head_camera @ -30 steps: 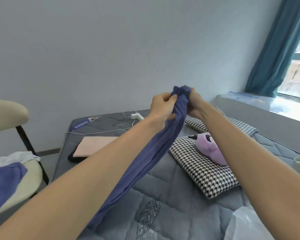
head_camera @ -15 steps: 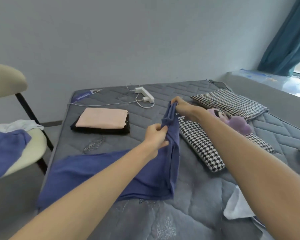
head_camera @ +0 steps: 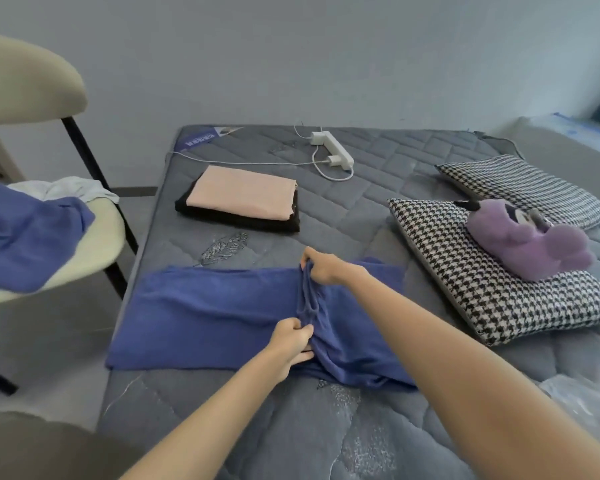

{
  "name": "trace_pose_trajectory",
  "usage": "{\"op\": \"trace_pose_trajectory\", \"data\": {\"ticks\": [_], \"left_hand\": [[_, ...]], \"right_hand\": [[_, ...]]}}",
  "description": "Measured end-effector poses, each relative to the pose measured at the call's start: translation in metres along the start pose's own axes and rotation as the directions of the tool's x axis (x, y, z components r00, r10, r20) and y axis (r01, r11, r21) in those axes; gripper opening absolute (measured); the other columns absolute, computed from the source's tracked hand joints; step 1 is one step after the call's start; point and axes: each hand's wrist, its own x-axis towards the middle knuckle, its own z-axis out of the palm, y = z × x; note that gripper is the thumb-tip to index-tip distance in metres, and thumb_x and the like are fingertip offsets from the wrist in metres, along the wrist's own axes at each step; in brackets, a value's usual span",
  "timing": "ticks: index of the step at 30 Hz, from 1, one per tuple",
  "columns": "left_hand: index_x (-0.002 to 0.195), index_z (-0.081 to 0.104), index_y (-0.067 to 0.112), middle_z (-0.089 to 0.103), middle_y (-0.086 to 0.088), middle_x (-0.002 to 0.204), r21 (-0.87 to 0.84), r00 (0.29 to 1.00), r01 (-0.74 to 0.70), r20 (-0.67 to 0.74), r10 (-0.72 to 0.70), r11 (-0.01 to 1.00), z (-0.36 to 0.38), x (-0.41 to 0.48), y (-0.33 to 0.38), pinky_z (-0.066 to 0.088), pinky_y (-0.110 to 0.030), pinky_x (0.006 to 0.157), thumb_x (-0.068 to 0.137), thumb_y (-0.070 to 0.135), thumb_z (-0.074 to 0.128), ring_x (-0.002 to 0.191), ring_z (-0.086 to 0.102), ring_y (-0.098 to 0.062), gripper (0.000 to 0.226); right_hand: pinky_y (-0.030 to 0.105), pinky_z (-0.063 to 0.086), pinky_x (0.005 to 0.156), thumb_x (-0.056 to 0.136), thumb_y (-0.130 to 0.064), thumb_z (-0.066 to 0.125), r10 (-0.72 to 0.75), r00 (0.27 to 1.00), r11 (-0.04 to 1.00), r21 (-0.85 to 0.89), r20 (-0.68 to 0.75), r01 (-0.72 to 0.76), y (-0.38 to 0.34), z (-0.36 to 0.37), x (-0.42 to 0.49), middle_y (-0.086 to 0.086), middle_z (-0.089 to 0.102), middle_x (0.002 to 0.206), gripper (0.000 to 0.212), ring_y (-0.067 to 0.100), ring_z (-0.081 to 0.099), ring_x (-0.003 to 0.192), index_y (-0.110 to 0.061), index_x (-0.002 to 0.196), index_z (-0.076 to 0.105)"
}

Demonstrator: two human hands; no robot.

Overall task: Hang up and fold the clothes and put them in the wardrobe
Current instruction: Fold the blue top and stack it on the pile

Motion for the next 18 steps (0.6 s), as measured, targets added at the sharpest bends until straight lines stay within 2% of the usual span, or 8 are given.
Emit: {"op": "trace_pose_trajectory", "data": {"ticks": [2, 4, 7, 10, 12, 15, 18], "left_hand": [[0.089, 0.048, 0.005, 0.058, -0.01, 0.099, 0.018, 0.999, 0.035, -0.029, -0.035, 0.999, -0.012, 0.006, -0.009, 0.052, -0.033, 0.085, 0.099, 0.008, 0.046, 0.093, 0.06, -0.022, 0.011], [0.094, 0.051, 0.003, 0.059, -0.013, 0.105, 0.012, 0.995, 0.087, -0.041, -0.086, 0.996, -0.021, 0.01, -0.014, 0.052, -0.034, 0.086, 0.098, 0.006, 0.048, 0.095, 0.06, -0.024, 0.005], [0.106, 0.055, 0.0, 0.061, -0.015, 0.111, -0.034, 0.992, 0.115, -0.042, -0.116, 0.993, -0.026, 0.014, -0.014, 0.053, -0.033, 0.085, 0.091, 0.004, 0.058, 0.099, 0.062, -0.025, 0.017], [0.108, 0.058, 0.001, 0.063, -0.013, 0.109, -0.08, 0.991, 0.091, -0.086, -0.098, 0.993, -0.023, 0.018, -0.01, 0.052, -0.031, 0.082, 0.086, 0.011, 0.065, 0.1, 0.061, -0.022, 0.025], [0.106, 0.062, 0.0, 0.065, -0.012, 0.107, -0.092, 0.989, 0.062, -0.13, -0.073, 0.994, -0.021, 0.024, -0.006, 0.053, -0.033, 0.085, 0.085, 0.017, 0.069, 0.096, 0.062, -0.02, 0.028], [0.1, 0.065, 0.0, 0.067, -0.009, 0.101, -0.084, 0.984, 0.044, -0.167, -0.058, 0.995, -0.02, 0.033, -0.002, 0.053, -0.037, 0.089, 0.082, 0.027, 0.073, 0.091, 0.062, -0.02, 0.033], [0.097, 0.066, 0.003, 0.067, -0.006, 0.095, -0.063, 0.987, 0.03, -0.159, -0.04, 0.998, -0.021, 0.041, 0.002, 0.054, -0.034, 0.079, 0.083, 0.032, 0.073, 0.091, 0.062, -0.019, 0.033]], "right_hand": [[0.043, 0.045, 0.089, 0.096, -0.004, 0.03, -0.001, 0.999, 1.0, -0.017, 0.034, 0.002, 0.0, 0.017, 0.006, 0.019, 0.058, 0.123, 0.036, 0.033, 0.055, 0.102, -0.015, 0.126, 0.045], [0.044, 0.047, 0.092, 0.099, -0.008, 0.029, -0.008, 1.0, 1.0, -0.028, 0.021, 0.009, 0.006, 0.026, 0.007, 0.016, 0.057, 0.125, 0.043, 0.031, 0.055, 0.104, -0.025, 0.138, 0.038], [0.039, 0.047, 0.082, 0.098, -0.014, 0.032, 0.018, 0.987, 0.999, 0.05, -0.161, -0.01, 0.023, 0.03, 0.0, 0.009, 0.059, 0.124, 0.045, 0.029, 0.056, 0.105, -0.032, 0.139, 0.038], [0.037, 0.045, 0.078, 0.095, -0.014, 0.037, 0.104, 0.93, 0.99, 0.13, -0.354, -0.062, 0.051, 0.026, -0.008, 0.004, 0.06, 0.128, 0.04, 0.026, 0.054, 0.113, -0.024, 0.132, 0.047], [0.036, 0.043, 0.077, 0.093, -0.012, 0.039, 0.152, 0.894, 0.986, 0.122, -0.421, -0.11, 0.071, 0.022, -0.014, 0.005, 0.059, 0.13, 0.039, 0.026, 0.05, 0.119, -0.019, 0.13, 0.05], [0.04, 0.042, 0.092, 0.091, -0.009, 0.041, 0.224, 0.872, 0.975, 0.109, -0.436, -0.196, 0.1, 0.016, -0.022, 0.009, 0.053, 0.136, 0.046, 0.03, 0.04, 0.129, -0.014, 0.136, 0.047], [0.042, 0.037, 0.103, 0.09, -0.008, 0.042, 0.197, 0.897, 0.98, 0.057, -0.396, -0.19, 0.117, 0.006, -0.022, 0.009, 0.049, 0.141, 0.053, 0.029, 0.034, 0.136, -0.018, 0.142, 0.043]]}}
